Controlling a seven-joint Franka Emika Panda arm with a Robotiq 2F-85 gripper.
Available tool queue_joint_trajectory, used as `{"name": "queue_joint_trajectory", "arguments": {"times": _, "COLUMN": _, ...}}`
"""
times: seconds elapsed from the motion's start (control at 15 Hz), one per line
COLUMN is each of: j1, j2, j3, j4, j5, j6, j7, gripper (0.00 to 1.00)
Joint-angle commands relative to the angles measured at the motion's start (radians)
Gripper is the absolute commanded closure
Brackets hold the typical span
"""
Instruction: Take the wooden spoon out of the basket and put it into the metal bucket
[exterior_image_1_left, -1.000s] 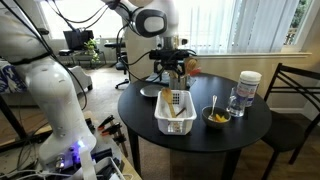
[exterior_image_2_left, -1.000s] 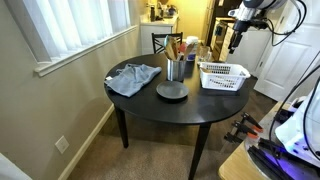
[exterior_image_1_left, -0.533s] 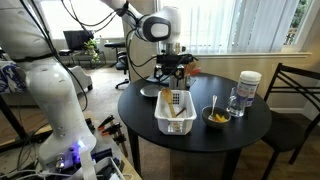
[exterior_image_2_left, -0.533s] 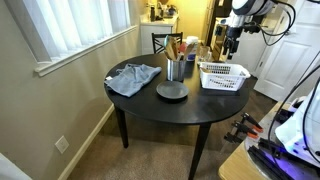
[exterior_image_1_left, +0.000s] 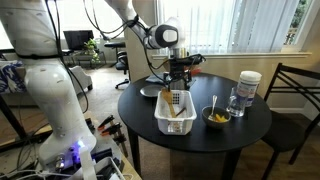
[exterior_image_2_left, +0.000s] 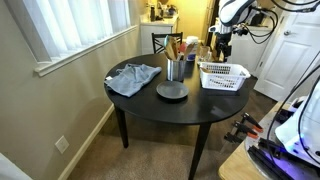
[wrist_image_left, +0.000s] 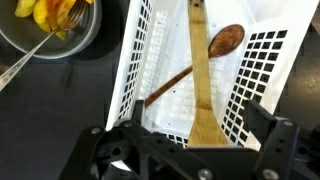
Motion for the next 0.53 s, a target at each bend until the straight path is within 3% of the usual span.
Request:
{"name": "queue_joint_trajectory", "arguments": {"times": 0.0, "j1": -0.034, "j2": 0.010, "j3": 0.037, "j4": 0.007, "j5": -0.006, "j6": -0.003, "j7": 0.000, "gripper": 0.00}}
{"name": "queue_joint_trajectory", "arguments": {"times": 0.47, "j1": -0.030, "j2": 0.021, "j3": 0.047, "j4": -0.016, "j5": -0.029, "j6": 0.030, "j7": 0.019, "gripper": 0.00}}
